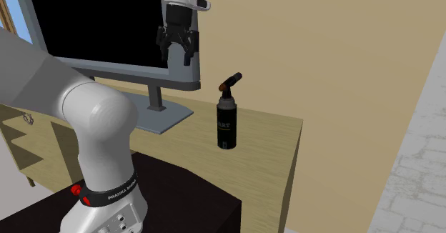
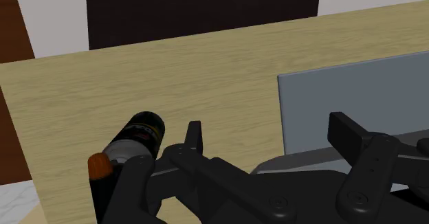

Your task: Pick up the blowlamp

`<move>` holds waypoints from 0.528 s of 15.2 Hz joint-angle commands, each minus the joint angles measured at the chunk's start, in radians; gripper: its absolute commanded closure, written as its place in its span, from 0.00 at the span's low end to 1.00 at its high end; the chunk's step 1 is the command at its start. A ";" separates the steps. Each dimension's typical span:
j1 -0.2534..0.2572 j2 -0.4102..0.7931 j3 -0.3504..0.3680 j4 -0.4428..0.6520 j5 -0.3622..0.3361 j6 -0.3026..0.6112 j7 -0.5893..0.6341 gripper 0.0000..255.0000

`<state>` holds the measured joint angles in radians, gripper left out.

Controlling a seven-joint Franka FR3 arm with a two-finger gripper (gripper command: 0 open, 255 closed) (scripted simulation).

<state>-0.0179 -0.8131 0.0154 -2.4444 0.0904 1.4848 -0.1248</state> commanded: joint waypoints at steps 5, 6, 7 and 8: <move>-0.021 0.102 -0.044 0.024 -0.067 0.092 -0.073 0.00; -0.027 0.129 -0.054 0.033 -0.082 0.115 -0.090 0.00; -0.031 0.157 -0.064 0.043 -0.096 0.137 -0.106 0.00; -0.036 0.185 -0.074 0.054 -0.110 0.159 -0.123 0.00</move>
<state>-0.0497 -0.6572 -0.0501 -2.4079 -0.0054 1.6259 -0.2317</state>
